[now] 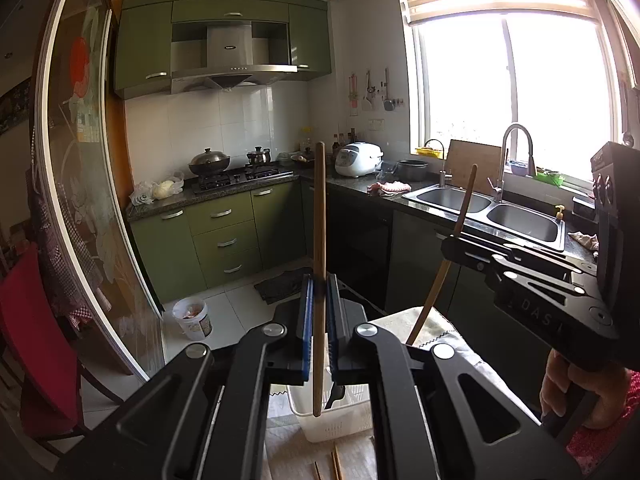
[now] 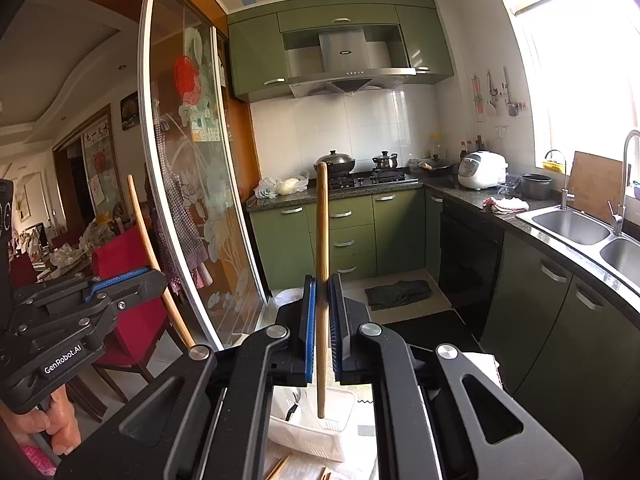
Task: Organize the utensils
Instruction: 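Drop the chopsticks into the holder by opening the left and right grippers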
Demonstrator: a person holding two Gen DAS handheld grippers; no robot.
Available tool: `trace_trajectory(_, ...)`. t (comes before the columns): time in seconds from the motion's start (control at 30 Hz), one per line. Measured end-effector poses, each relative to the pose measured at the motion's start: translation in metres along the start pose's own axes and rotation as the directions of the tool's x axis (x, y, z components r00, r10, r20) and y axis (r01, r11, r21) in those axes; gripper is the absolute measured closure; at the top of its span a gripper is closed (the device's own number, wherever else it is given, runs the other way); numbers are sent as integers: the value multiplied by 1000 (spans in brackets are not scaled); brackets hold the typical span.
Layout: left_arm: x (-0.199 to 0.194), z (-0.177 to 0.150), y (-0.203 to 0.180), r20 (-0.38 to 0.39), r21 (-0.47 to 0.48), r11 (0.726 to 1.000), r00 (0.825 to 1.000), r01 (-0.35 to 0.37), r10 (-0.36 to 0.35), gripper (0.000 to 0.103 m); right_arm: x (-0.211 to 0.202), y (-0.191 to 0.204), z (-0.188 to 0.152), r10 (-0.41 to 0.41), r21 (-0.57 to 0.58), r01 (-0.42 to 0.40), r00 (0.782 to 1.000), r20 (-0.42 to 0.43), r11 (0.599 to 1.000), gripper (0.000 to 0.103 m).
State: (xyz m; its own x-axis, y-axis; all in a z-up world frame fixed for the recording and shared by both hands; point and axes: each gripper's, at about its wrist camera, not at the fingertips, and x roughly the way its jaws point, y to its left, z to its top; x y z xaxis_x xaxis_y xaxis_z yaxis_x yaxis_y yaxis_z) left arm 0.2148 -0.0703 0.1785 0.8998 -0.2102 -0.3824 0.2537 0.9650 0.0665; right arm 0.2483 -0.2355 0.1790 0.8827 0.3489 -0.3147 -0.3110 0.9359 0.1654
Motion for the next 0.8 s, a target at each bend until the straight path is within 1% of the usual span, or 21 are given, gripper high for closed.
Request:
trace_trajectory(0.1,21,-3,0,-11,-15,1000,1000,3,-3,97,21,-3,-9,-2,5,2,999,-35,1000,96)
trace_trajectory(0.23,46,-15,5,-33,-38,999,999,-9,8,97,46,-2,-28,-5,-5,5,996,-84,1000,96)
trace_trajectory(0.47,81,-46,13,-123,-63,998,992,-14,6,97,75,4,-69,-8,-37,2,986,-167,999,96)
trace_trajectory(0.63,92,-72,13,-188,-61,998,982,-5,-7,96,91,4,-89,-15,-34,7,977,-213,999,96)
trace_trajectory(0.8,93,-84,18,-225,-68,998,974,0,-15,96,94,2,-99,-19,-31,12,974,-227,999,95)
